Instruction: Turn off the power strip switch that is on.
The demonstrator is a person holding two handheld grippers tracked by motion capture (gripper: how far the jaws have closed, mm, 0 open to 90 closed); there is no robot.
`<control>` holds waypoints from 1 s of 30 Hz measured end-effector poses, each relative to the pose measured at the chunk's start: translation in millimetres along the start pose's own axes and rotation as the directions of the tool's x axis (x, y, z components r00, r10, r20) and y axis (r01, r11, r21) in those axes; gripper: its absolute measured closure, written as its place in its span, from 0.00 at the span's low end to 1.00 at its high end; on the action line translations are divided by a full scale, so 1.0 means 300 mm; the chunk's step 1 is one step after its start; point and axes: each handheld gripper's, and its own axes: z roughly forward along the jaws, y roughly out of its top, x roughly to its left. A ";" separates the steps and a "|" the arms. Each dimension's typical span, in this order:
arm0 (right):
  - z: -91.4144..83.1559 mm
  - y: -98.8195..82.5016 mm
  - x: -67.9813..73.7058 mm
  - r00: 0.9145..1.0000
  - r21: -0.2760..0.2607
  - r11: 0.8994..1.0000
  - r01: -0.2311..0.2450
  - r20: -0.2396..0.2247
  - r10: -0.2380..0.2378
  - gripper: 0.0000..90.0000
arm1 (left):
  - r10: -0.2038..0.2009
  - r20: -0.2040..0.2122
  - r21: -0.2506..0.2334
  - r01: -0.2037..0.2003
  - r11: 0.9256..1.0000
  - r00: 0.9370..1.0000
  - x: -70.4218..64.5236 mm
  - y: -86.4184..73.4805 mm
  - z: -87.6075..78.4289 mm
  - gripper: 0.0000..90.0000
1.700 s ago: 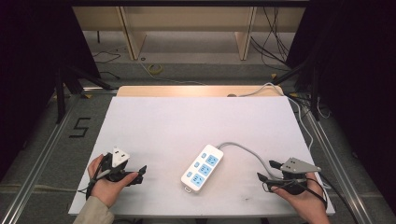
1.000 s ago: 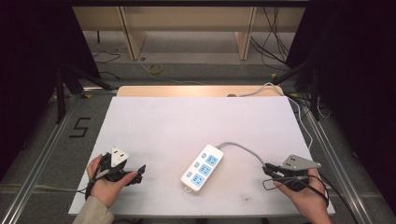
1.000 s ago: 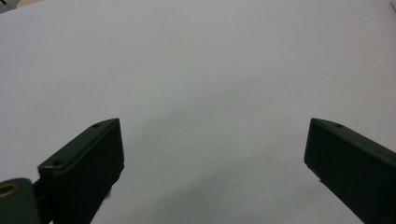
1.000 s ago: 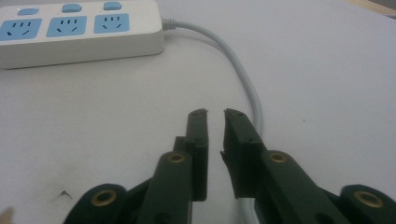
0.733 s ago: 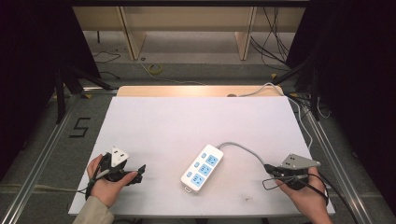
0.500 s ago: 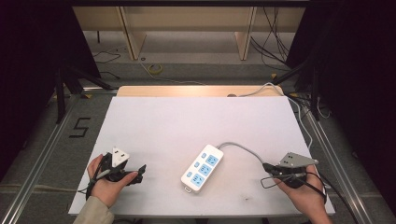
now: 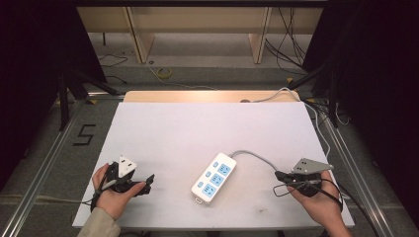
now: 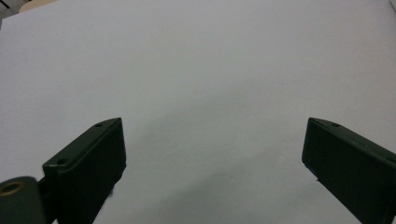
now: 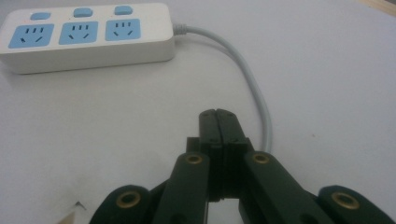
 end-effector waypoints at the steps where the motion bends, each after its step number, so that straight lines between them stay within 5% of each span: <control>1: 0.001 0.001 0.001 1.000 0.002 1.000 -0.002 -0.001 0.002 1.00 | -0.001 0.000 0.000 0.001 1.000 1.000 0.000 0.000 0.000 0.07; 30: 0.022 0.070 0.022 0.998 0.029 0.999 0.038 -0.044 -0.037 1.00 | 0.001 -0.005 -0.007 -0.001 1.000 1.000 -0.001 0.003 -0.003 0.07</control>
